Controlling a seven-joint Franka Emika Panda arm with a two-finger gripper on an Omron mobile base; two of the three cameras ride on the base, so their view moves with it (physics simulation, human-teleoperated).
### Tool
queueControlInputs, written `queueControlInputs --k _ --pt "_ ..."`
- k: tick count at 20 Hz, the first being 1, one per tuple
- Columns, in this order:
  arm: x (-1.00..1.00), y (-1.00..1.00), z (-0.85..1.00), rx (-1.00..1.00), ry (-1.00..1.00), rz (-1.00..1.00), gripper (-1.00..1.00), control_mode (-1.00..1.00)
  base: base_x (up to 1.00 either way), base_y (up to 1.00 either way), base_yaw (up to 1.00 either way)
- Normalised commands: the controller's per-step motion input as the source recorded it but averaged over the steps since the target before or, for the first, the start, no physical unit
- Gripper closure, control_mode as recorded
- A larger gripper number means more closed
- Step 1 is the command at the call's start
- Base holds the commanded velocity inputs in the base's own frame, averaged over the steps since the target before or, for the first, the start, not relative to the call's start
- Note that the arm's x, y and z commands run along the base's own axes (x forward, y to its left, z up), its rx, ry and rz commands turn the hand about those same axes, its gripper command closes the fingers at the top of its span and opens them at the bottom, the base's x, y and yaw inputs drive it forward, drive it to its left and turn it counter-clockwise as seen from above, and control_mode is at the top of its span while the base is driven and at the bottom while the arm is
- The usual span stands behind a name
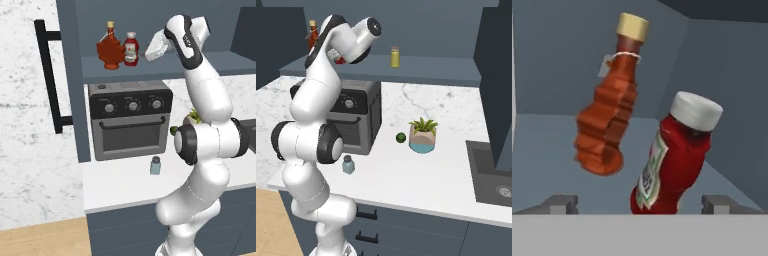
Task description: Put the shaker and condiment bottle from the counter next to their counterparts in the cabinet.
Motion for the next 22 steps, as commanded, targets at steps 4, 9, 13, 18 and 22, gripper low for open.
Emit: queueControlInputs --k 4,9,13,18,22 --pt "-0.54 -0.23 0.00 0.00 -0.13 0.00 -1.00 -1.00 0.00 0.00 0.00" --pt "-0.53 -0.09 0.00 0.00 -0.04 0.00 -1.00 -1.00 0.00 0.00 0.00" --pt "-0.56 -0.10 0.00 0.00 0.00 0.00 -1.00 -1.00 0.00 0.00 0.00" --pt "-0.72 -0.33 0.00 0.01 0.00 -0.01 -1.00 -1.00 0.00 0.00 0.00" --pt "-0.78 -0.42 0.00 0.02 0.00 -0.01 -1.00 -1.00 0.00 0.00 0.00"
